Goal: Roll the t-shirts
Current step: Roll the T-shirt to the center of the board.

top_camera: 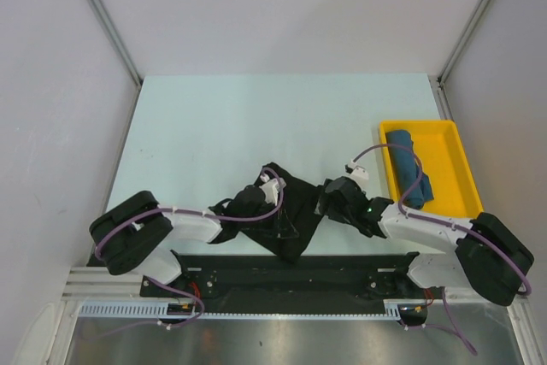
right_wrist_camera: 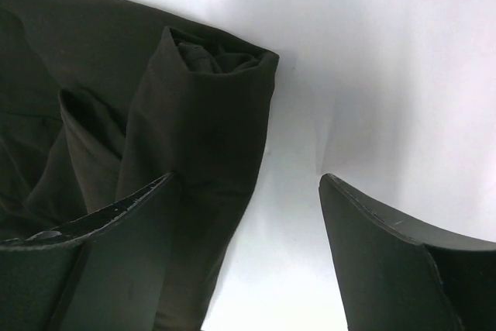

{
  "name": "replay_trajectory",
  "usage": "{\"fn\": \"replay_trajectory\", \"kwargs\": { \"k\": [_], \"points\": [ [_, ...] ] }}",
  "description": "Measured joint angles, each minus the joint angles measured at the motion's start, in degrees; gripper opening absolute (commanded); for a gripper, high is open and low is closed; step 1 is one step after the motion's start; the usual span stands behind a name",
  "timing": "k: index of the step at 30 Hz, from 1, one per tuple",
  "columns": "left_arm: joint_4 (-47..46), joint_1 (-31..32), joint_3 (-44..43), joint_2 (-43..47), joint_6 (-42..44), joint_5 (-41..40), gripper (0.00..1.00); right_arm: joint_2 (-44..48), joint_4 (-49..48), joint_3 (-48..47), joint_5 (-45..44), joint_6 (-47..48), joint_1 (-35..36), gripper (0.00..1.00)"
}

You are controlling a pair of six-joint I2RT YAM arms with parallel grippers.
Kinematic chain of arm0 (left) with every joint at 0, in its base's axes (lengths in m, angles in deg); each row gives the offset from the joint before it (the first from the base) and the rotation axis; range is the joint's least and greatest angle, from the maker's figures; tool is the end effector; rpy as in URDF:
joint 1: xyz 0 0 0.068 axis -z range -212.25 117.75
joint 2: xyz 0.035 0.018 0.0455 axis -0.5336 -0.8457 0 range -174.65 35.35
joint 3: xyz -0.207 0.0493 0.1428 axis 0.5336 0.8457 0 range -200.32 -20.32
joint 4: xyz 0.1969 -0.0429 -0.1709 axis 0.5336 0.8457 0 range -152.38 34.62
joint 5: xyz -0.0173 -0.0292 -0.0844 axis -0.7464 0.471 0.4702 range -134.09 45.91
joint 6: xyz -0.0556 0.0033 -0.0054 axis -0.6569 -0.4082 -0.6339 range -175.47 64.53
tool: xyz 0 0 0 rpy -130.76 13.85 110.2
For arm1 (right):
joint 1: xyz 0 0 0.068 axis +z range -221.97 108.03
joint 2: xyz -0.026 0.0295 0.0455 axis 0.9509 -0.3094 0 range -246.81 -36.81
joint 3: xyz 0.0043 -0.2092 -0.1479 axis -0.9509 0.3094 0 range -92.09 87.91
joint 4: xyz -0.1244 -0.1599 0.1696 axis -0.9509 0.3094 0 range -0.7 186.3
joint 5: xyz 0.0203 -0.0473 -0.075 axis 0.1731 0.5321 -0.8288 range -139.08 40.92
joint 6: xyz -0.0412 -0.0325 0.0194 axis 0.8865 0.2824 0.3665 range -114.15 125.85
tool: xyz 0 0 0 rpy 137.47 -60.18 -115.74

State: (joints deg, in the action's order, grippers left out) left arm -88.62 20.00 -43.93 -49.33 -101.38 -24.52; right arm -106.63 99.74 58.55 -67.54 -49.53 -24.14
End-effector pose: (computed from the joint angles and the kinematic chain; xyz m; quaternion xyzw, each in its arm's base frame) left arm 0.1490 -0.2137 0.1083 0.1269 0.8677 -0.4435 0.1851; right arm 0.1650 0.1638 0.1441 0.1147 0.9246 0.1651 0.3236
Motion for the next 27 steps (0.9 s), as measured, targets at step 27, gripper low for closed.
{"fn": "replay_trajectory", "kwargs": {
  "k": [27],
  "points": [
    [37.0, 13.1, -16.9, 12.9, 12.5, -26.6, 0.57, -12.8, -0.9, -9.3, 1.4, 0.5, 0.0, 0.83]
  ]
}}
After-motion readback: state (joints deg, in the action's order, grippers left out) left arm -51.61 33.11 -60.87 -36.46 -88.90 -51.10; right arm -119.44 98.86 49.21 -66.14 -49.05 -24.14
